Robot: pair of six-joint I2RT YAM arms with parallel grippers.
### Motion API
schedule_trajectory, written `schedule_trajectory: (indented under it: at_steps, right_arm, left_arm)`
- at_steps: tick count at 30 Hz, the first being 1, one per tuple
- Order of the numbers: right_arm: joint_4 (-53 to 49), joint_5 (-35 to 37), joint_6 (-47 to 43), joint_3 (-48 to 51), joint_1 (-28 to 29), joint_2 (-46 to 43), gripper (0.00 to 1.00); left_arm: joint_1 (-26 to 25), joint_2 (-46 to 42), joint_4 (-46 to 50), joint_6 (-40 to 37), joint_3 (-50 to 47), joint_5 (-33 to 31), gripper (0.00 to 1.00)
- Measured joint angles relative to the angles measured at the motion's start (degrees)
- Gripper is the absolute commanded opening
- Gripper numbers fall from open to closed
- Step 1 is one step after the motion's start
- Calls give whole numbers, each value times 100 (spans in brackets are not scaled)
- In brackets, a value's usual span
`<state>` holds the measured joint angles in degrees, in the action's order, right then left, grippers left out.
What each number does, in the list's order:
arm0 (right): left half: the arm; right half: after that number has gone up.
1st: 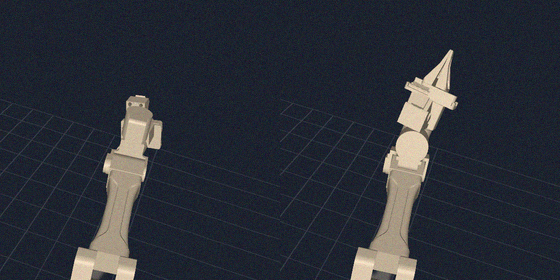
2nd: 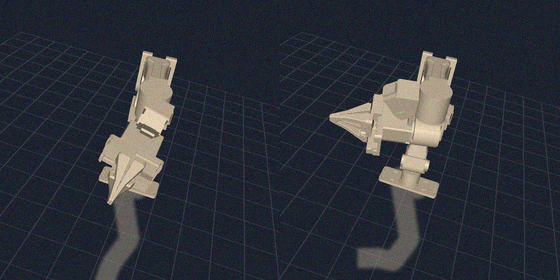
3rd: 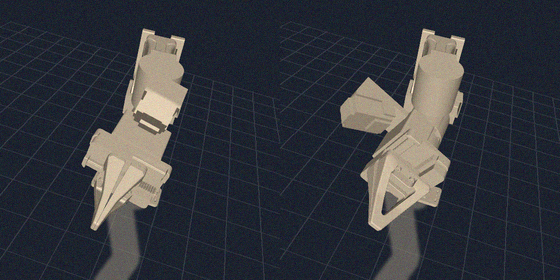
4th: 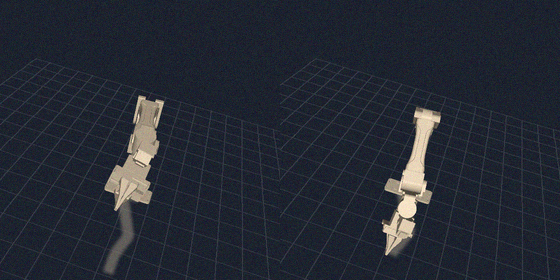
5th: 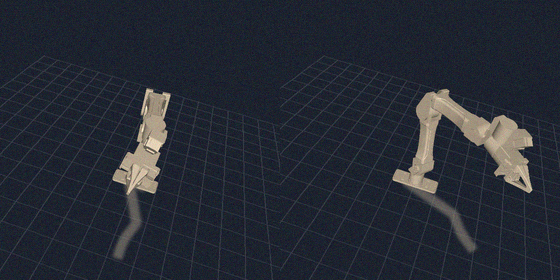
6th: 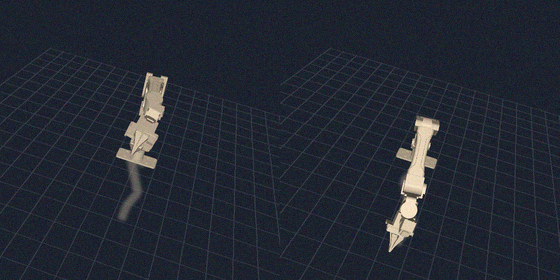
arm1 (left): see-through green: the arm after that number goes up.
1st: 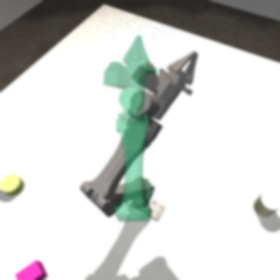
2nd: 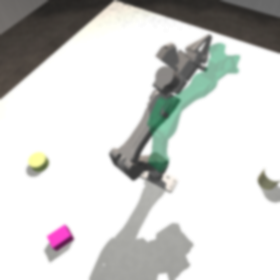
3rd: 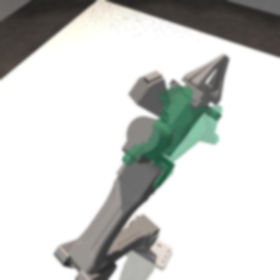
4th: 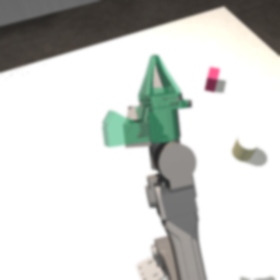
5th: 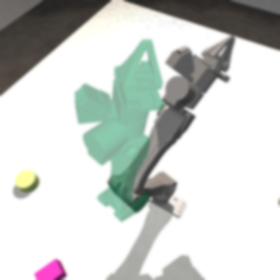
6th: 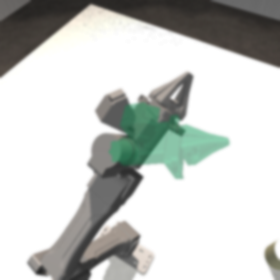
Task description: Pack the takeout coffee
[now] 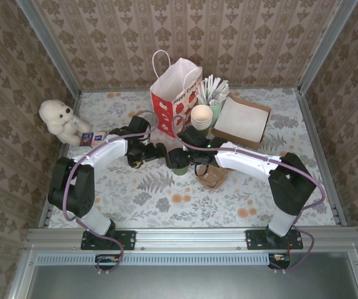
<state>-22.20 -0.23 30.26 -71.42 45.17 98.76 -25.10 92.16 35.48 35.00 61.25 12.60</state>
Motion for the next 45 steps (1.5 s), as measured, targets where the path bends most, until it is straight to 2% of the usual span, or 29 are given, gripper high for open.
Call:
schedule_trajectory:
  at_steps: [6,9,19,26,35,39,45]
  right_arm:
    - [254,-4,168,70,0,9,80]
    - [304,0,173,142,0,-48,75]
    - [92,-76,116,341,-273,-680,71]
    - [-127,-179,13,457,-1154,-1467,70]
    - [-527,-166,-184,640,-2677,-1624,70]
    - [-492,-192,-184,608,-2955,-1502,70]
    - [-356,-326,-181,328,-2981,-997,70]
  left_arm:
    - [-33,4,-37,22,0,0,100]
    - [-35,4,-39,24,0,4,100]
    - [-37,-153,-188,114,-15,-116,100]
    - [-101,-813,-535,131,-304,-216,100]
    - [-1062,-855,-1110,-341,-376,190,100]
    - [-1322,-852,-1325,-568,-376,332,100]
    - [-1475,-686,-1436,-765,-334,415,100]
